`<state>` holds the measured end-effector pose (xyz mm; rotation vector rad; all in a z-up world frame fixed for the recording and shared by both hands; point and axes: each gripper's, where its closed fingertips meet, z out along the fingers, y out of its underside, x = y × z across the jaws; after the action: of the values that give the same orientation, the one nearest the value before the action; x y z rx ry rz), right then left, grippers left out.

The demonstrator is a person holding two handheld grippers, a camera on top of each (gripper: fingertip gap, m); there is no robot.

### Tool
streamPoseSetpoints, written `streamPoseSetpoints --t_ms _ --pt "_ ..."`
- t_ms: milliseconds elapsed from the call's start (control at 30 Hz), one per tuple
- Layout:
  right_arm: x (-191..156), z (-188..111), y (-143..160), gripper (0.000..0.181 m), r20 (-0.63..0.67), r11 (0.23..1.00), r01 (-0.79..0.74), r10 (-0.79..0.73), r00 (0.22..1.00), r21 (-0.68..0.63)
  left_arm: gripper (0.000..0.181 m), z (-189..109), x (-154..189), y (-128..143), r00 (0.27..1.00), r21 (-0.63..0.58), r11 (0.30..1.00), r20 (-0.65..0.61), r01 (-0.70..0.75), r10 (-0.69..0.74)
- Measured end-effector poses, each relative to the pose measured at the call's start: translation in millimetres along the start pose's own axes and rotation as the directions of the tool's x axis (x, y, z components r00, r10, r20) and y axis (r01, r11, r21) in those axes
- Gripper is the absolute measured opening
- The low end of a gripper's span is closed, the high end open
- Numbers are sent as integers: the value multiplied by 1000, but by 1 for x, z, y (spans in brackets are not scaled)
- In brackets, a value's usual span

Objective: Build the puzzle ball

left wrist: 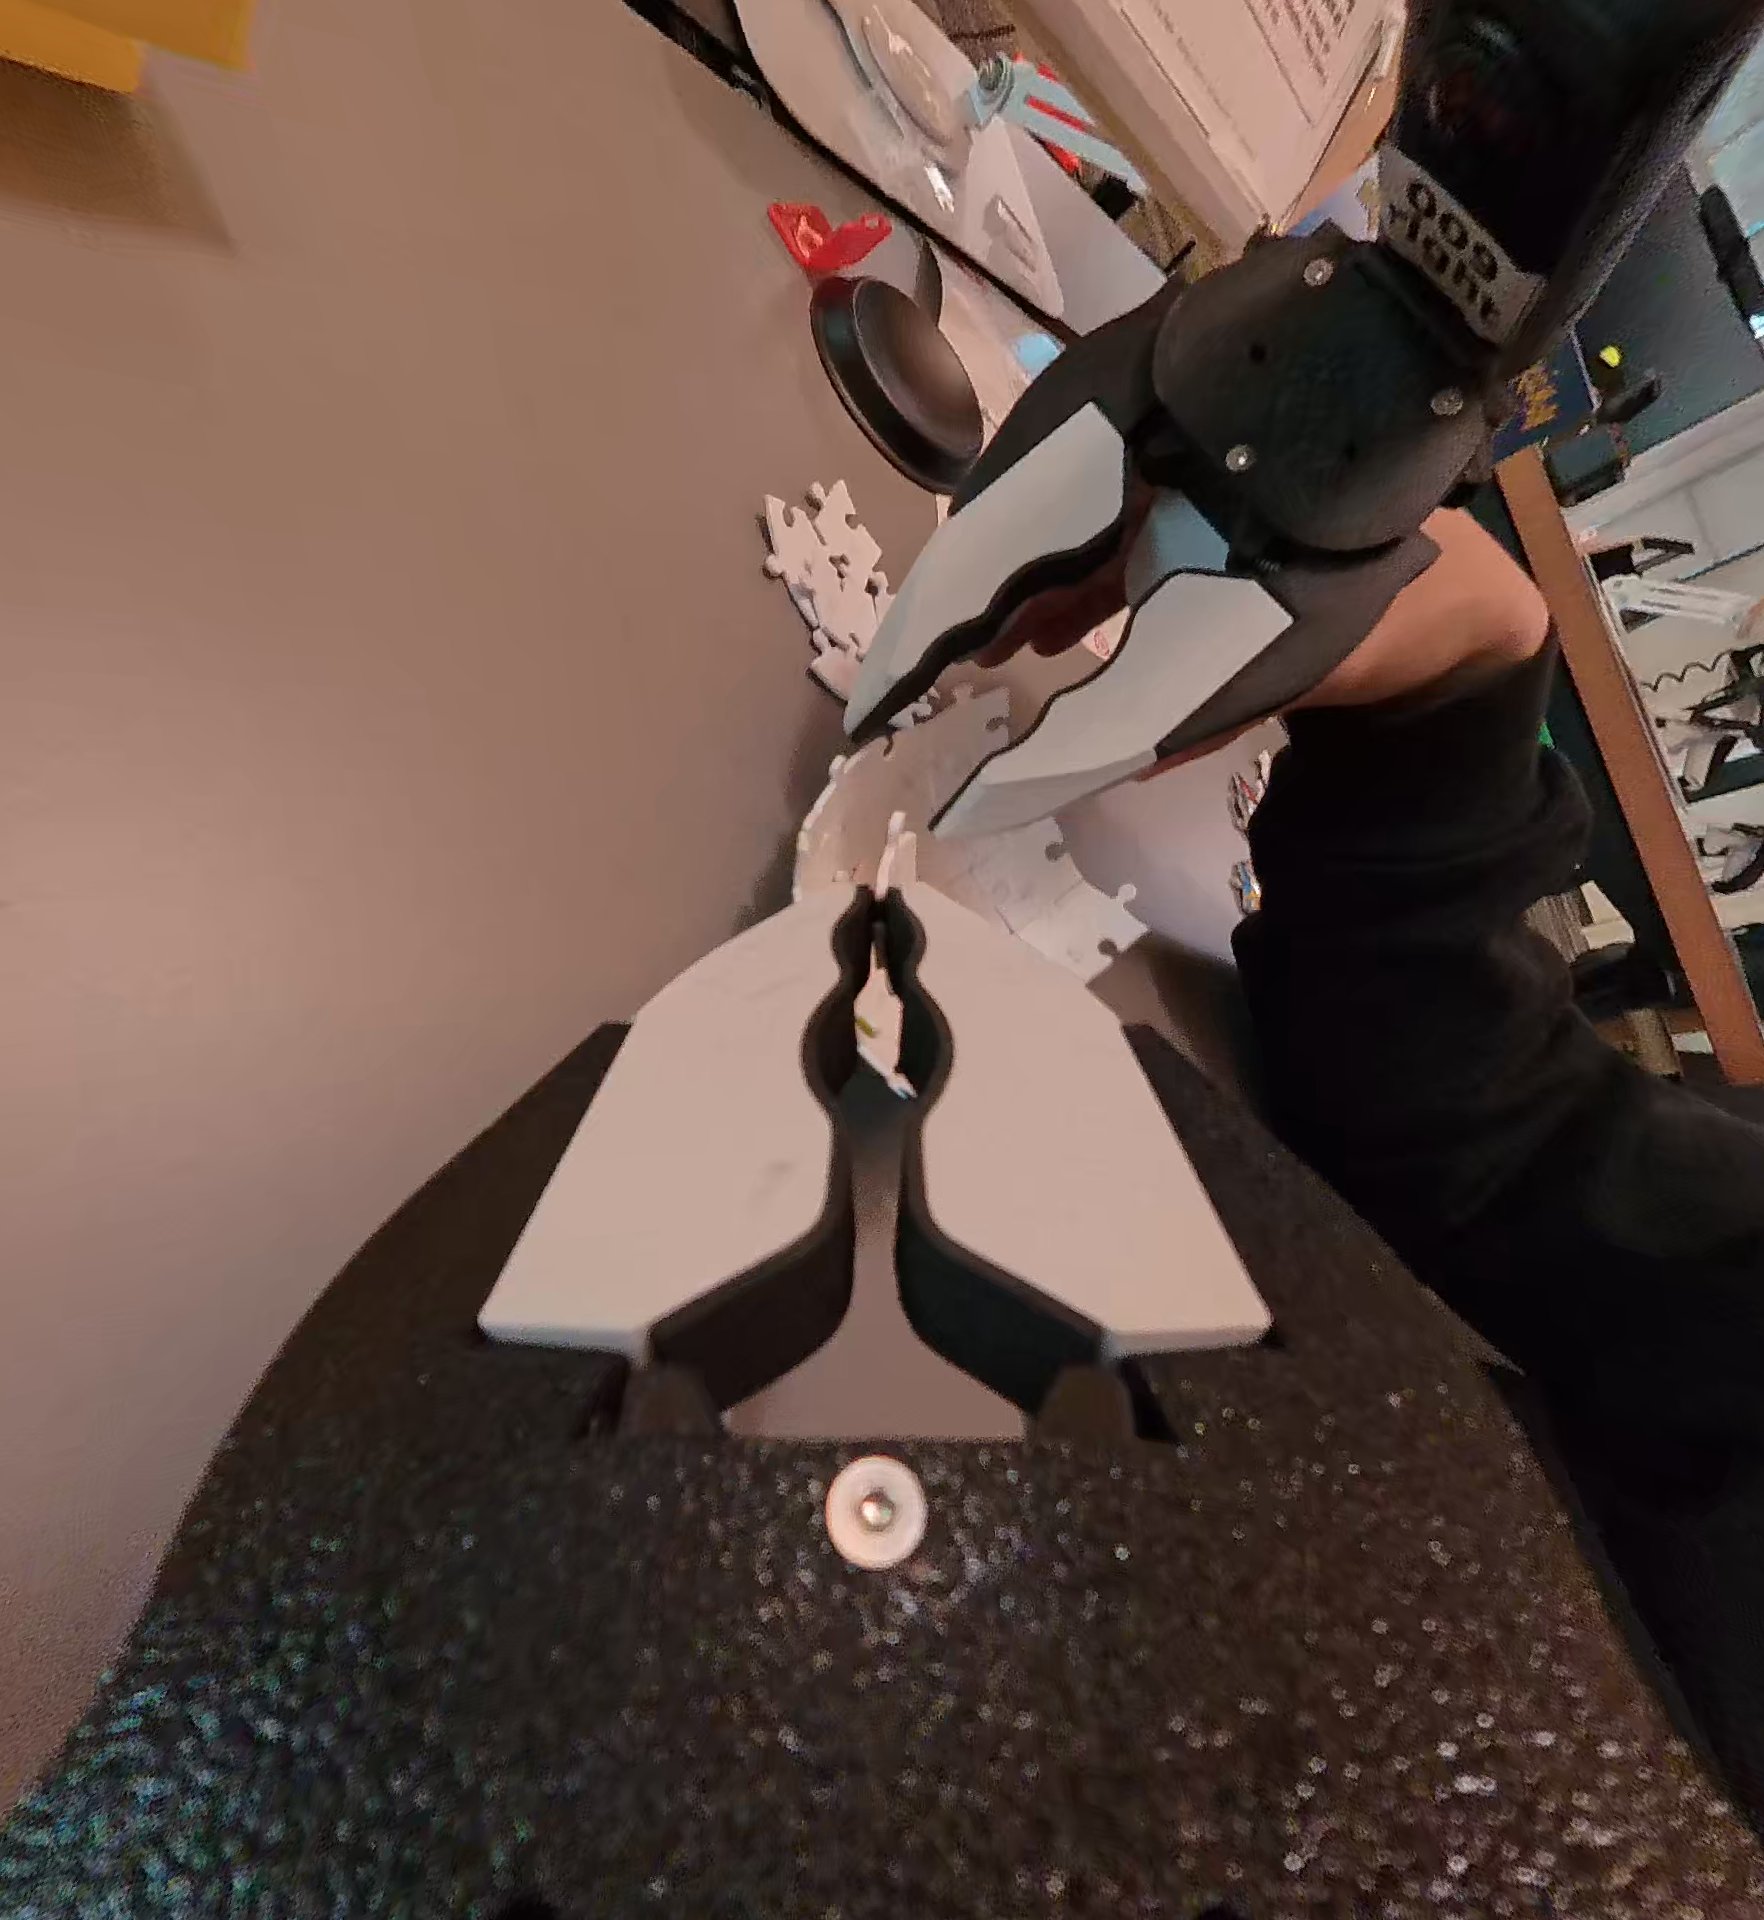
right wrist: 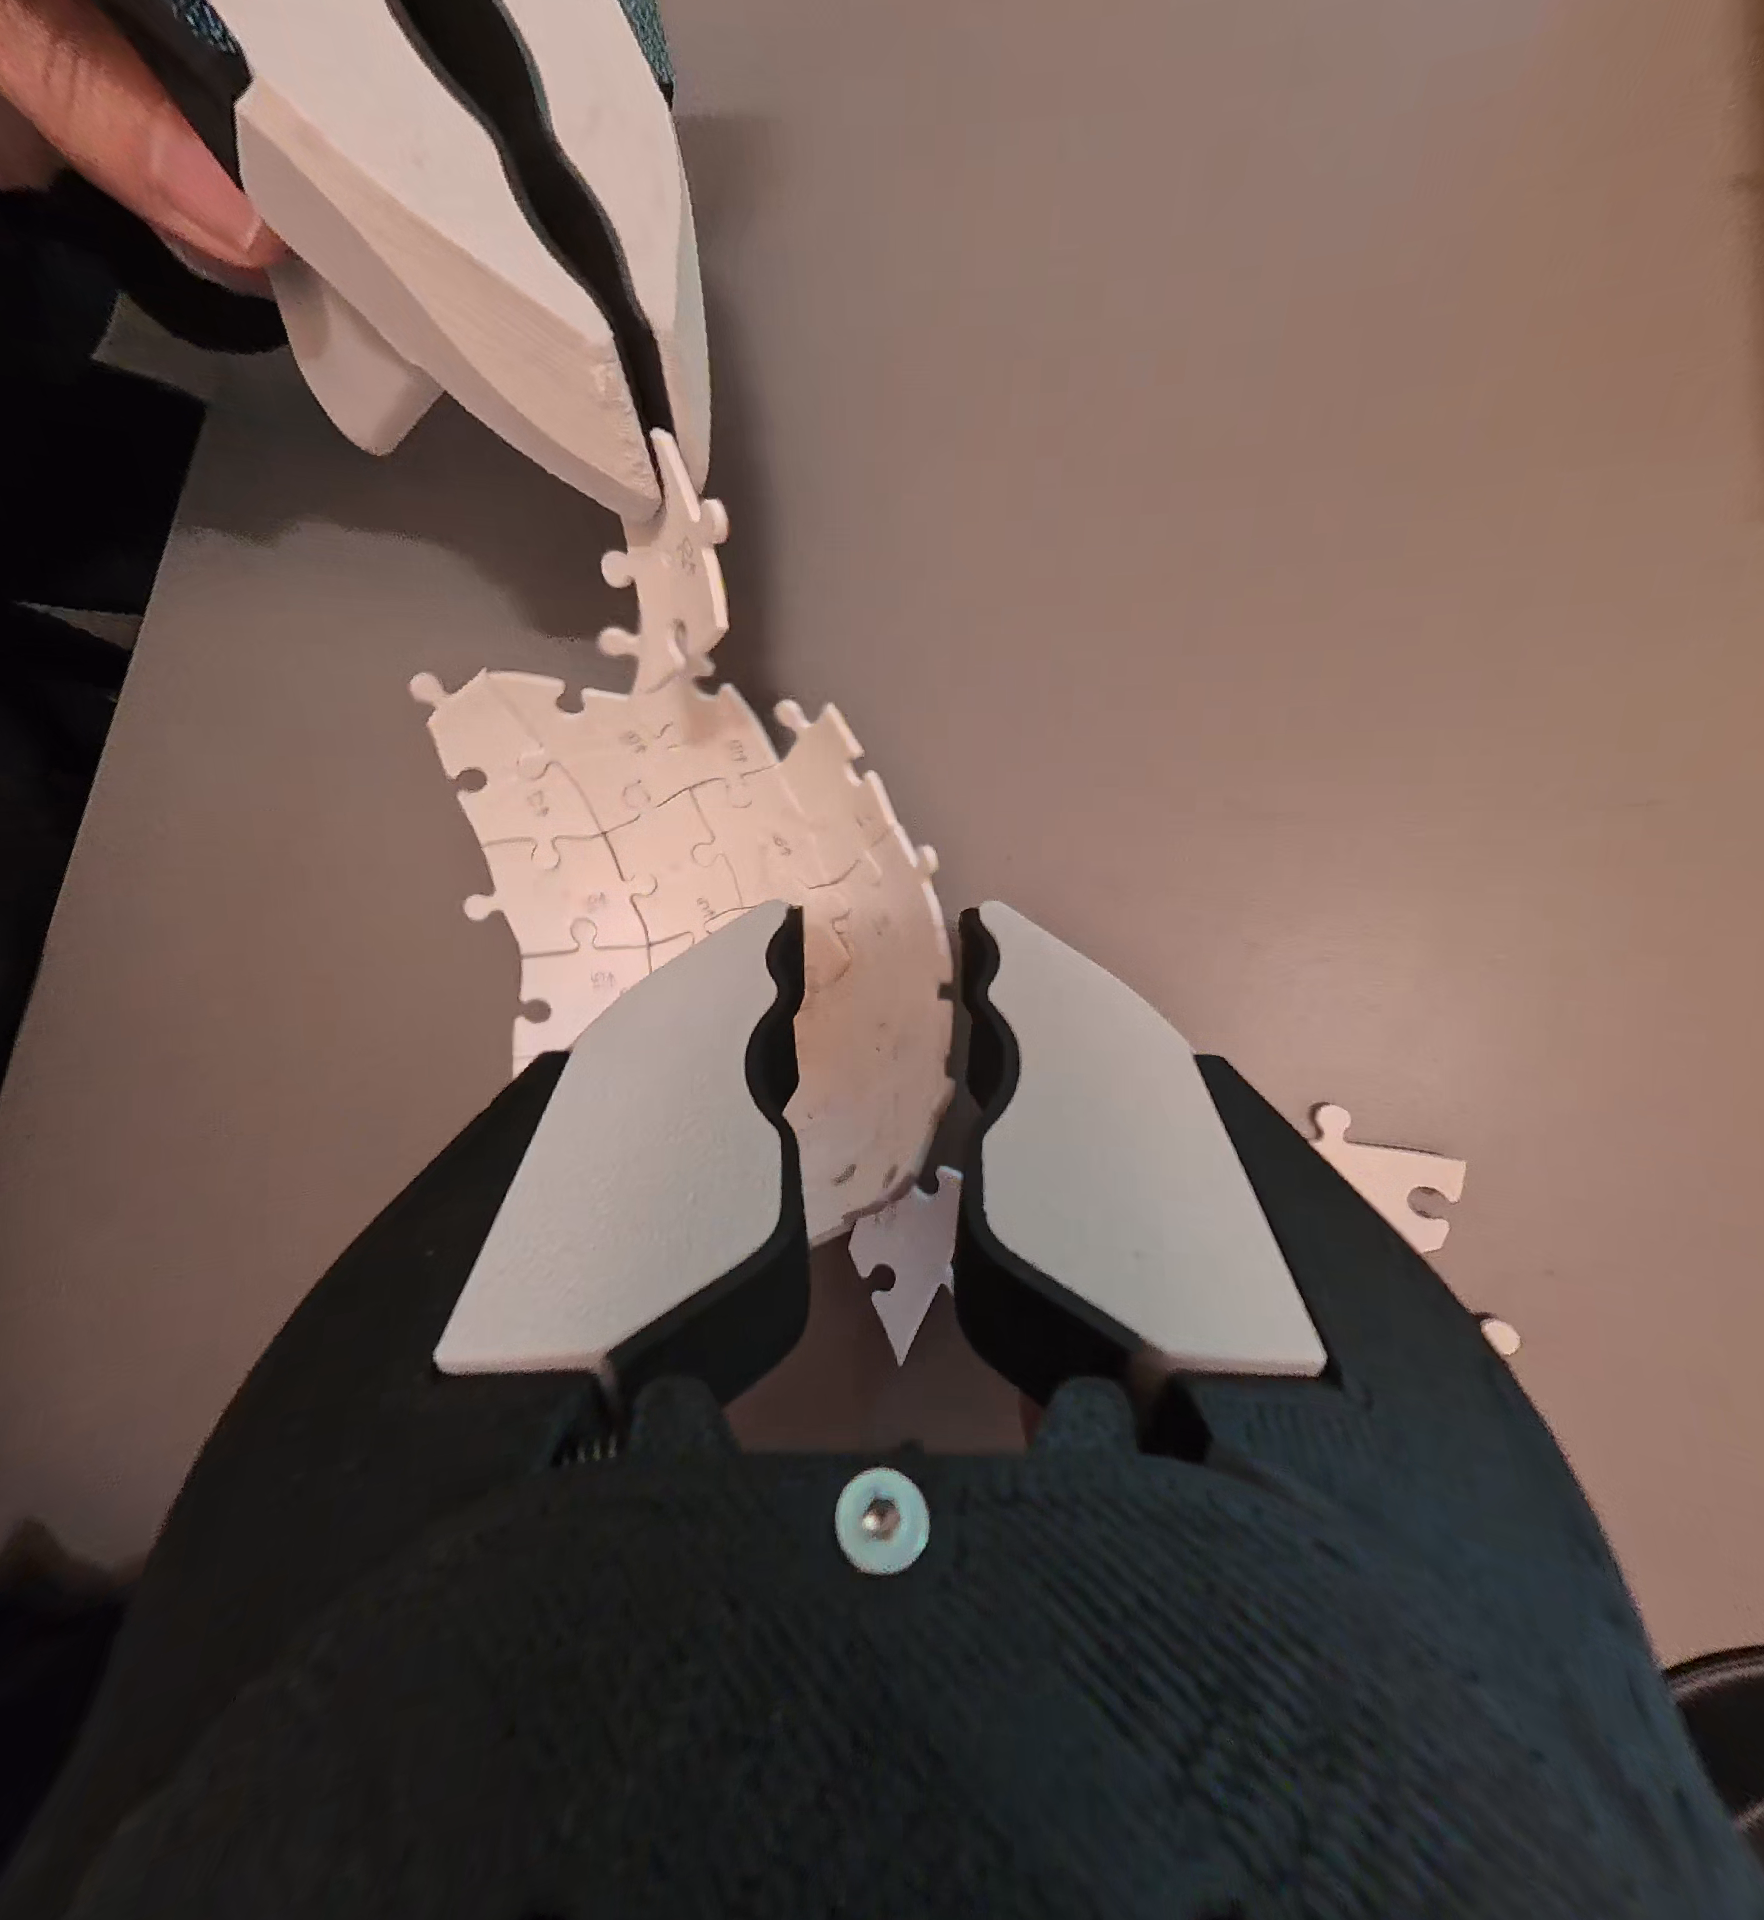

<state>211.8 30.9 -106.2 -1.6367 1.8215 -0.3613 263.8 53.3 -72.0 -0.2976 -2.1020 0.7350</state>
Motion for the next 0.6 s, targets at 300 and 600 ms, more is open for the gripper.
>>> streamPoseSetpoints --t_ms 300,600 --pt "5 -8 -9 33 27 996 -5 3 1000 86 2 24 -3 -16 996 22 998 54 -66 64" --pt "10 -11 -5 29 117 988 -24 6 993 155 1 43 -11 -22 971 -147 966 84 -211 225"
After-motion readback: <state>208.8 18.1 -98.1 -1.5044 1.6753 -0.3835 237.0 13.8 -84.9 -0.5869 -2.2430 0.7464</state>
